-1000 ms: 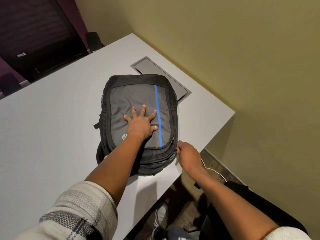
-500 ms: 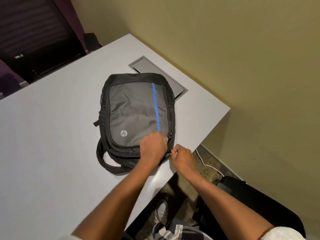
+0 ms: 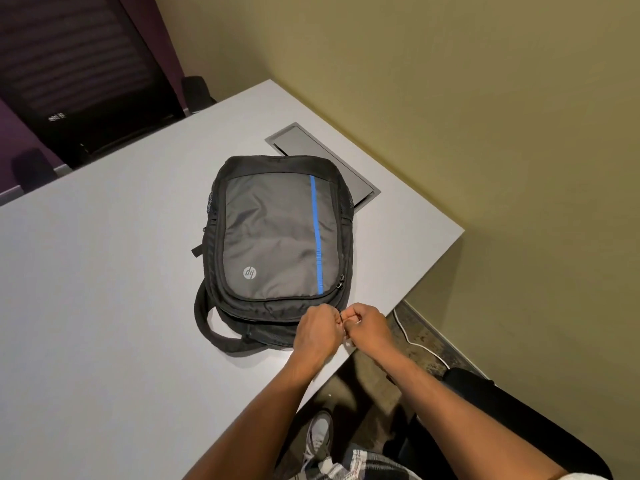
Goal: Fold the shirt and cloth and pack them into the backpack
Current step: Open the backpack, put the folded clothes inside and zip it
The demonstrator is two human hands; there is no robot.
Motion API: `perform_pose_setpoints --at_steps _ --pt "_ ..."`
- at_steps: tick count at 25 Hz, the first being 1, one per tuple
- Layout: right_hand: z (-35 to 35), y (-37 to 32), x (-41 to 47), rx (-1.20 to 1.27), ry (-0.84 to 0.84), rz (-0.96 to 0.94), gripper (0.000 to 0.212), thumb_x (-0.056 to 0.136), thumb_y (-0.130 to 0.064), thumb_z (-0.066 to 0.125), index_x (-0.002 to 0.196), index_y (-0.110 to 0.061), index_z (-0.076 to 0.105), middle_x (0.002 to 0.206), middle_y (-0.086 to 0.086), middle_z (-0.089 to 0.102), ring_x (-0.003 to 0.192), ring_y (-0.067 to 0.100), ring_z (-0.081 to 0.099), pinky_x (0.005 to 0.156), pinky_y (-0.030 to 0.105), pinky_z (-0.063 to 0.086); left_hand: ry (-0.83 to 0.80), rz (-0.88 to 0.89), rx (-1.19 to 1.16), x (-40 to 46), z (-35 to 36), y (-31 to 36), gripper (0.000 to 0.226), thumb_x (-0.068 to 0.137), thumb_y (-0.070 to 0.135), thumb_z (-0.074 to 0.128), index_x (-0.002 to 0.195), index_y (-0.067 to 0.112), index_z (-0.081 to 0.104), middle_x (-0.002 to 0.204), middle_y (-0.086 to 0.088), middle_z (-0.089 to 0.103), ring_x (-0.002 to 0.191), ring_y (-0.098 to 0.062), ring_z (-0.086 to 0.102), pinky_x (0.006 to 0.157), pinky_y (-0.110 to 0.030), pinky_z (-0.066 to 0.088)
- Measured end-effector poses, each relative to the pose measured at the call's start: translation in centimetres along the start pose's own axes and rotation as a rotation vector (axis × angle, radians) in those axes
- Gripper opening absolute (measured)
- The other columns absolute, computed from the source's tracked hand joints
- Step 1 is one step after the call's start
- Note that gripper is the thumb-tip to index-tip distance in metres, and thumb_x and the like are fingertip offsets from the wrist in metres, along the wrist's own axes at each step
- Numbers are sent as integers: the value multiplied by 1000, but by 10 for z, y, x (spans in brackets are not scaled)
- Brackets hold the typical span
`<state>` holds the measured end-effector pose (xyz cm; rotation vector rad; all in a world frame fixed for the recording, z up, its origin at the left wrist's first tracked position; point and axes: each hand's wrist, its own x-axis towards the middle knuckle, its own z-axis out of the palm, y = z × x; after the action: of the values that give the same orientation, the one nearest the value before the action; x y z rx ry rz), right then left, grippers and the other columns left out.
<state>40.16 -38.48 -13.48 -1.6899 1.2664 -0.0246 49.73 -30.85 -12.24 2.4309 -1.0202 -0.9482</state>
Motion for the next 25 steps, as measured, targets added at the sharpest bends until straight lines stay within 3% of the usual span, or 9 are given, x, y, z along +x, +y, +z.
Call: perform_pose_setpoints --at_steps 2,5,9,15,19,22,25 --pt "-1 -1 0 69 -25 19 26 87 1 52 82 -14 73 72 5 73 58 13 67 53 25 54 35 -2 -12 1 1 -1 19 83 23 64 64 19 60 69 -1 64 69 -22 63 66 -33 53" --pt "-1 4 4 219 -73 79 20 95 -17 61 80 -10 73 68 12 70 55 19 63 56 35 55 80 -17 -21 0 0 1 20 84 18 57 64 18 55 67 -2 61 68 -24 62 64 -34 52" --pt "1 -3 17 408 -73 261 35 94 -33 67 75 -4 66 62 10 64 53 23 57 52 35 55 121 19 -148 -5 -3 -1 14 79 15 53 66 10 56 61 -4 59 66 -27 58 64 -39 50" --pt "12 -22 24 277 -60 305 20 87 -10 60 69 -9 52 50 13 52 37 20 42 45 32 45 112 18 -103 -4 -10 -7 17 77 13 56 62 14 49 65 -7 60 68 -28 57 65 -39 49" --pt "17 -24 25 177 -6 265 24 87 -13 56 63 -11 52 54 17 58 41 27 52 46 34 47 135 28 -45 -7 -9 -12 12 78 12 52 66 8 53 65 -7 57 68 -30 58 63 -39 49" --pt "16 -25 26 91 23 243 27 89 -17 55 62 -13 53 56 14 61 43 25 53 47 28 45 139 36 4 -12 -10 -17 12 81 11 51 69 8 53 64 -5 53 66 -27 55 60 -34 42" --pt "15 -25 28 9 42 221 32 91 -20 56 60 -15 50 54 8 59 45 23 52 46 24 40 146 39 40 -19 -16 -28 11 82 13 50 72 9 55 68 -5 56 67 -26 56 62 -35 45"
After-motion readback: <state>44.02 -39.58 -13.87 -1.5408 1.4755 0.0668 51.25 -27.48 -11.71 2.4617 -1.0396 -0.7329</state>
